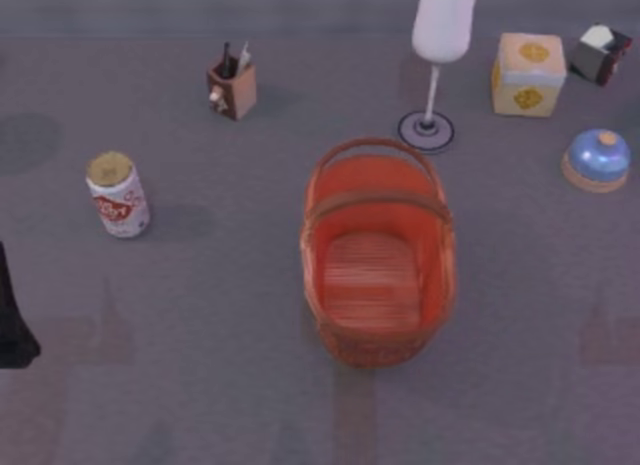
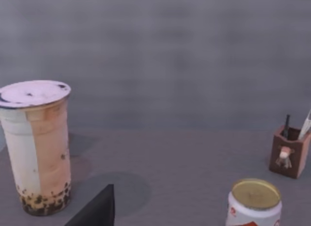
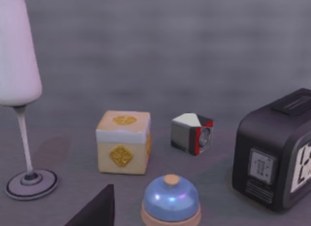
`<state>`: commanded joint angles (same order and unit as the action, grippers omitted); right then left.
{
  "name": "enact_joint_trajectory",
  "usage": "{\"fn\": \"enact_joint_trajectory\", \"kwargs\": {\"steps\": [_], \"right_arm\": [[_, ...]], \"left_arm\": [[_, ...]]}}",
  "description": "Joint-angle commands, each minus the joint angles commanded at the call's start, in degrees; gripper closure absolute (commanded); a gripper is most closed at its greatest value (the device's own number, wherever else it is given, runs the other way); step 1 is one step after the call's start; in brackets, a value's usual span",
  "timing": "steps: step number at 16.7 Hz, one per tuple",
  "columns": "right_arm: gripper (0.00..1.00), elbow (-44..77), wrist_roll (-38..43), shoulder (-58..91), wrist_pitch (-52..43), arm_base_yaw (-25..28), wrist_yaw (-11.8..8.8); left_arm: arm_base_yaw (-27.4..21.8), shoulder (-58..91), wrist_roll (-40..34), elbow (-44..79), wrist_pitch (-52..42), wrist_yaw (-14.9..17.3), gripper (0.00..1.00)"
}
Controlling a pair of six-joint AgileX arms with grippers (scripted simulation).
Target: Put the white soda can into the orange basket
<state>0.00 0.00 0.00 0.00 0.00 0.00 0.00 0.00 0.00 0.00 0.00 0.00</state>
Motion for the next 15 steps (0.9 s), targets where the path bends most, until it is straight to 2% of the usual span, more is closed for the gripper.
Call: {"fn": "enact_joint_trajectory", "kwargs": {"steps": [4,7,11,15], "right_arm": [[0.0,0.0,0.0,0.0,0.0,0.0,0.0],[0.0,0.0,0.0,0.0,0.0,0.0,0.0],[0.0,0.0,0.0,0.0,0.0,0.0,0.0],[0.0,0.0,0.0,0.0,0.0,0.0,0.0]], "left_arm": [[-0.1,1.7,0.7,1.7,-1.2,0.0,0.0],[-0.7,8.8,3.3,8.5,-5.7,0.1,0.0],[-1.8,26.4,9.0,24.1,-15.8,0.1,0.0],[-3.2,50.9,16.2,44.1,-28.9,0.1,0.0]]}}
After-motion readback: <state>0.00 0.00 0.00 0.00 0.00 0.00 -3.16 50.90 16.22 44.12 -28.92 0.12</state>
